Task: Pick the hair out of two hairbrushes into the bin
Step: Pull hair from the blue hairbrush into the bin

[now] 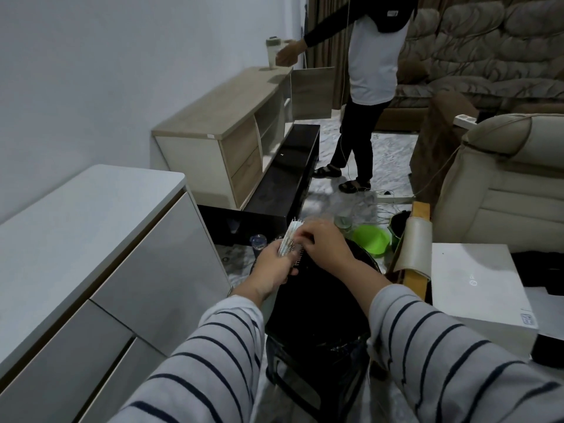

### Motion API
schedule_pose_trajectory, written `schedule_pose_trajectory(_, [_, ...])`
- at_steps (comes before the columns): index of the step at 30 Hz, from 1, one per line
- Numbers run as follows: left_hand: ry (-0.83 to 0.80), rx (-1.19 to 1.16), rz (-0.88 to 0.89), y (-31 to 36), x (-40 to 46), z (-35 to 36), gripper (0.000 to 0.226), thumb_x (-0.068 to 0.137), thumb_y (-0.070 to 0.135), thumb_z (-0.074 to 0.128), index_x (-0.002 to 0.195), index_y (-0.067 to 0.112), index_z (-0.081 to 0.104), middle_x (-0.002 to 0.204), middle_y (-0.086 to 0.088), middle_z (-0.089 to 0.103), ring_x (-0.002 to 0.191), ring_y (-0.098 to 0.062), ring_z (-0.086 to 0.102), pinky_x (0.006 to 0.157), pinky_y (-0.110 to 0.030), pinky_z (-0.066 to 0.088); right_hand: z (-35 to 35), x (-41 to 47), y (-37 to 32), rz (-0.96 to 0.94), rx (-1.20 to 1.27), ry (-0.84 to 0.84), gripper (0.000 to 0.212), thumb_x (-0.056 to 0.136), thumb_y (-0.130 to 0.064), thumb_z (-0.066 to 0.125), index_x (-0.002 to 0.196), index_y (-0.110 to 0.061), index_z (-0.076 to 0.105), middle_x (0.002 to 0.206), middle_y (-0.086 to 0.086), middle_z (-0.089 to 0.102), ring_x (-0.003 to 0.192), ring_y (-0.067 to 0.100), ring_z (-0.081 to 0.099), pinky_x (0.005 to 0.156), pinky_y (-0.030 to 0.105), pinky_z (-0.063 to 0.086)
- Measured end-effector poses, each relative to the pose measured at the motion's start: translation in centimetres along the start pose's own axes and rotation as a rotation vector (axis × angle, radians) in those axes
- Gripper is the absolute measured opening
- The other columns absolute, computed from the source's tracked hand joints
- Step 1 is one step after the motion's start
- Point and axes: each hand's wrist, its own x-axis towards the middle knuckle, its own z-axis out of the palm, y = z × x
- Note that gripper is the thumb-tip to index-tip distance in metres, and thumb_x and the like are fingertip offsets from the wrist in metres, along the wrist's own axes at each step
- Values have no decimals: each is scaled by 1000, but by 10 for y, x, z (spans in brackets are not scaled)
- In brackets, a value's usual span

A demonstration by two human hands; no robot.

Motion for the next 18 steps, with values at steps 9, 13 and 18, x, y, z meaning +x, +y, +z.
schedule_pose_trajectory(9, [-2,47,24,8,-9,-11,28,96,4,50,122,9,56,80,0,55,55,-14,51,35,-11,35,-15,17,-9,84,213,38,15,90,-11,54,86,-20,66,75,-8,58,64,1,50,66,23,42])
schedule_pose_trajectory(13, [-14,108,37,11,-11,-12,20,94,9,54,111,17,59,76,0,56,50,-15,52,36,-13,35,-19,21,-9,-117,-31,-49,21,89,-13,56,103,-18,70,87,-3,51,72,7,47,73,22,38])
schedule_pose_trajectory(18, [-5,269,118,5,-10,-11,16,95,36,55,97,22,62,69,-2,56,44,-13,55,44,-15,42,-16,16,-6,-349,-360,-56,15,80,-14,60,78,-17,74,82,8,63,82,30,59,63,42,52])
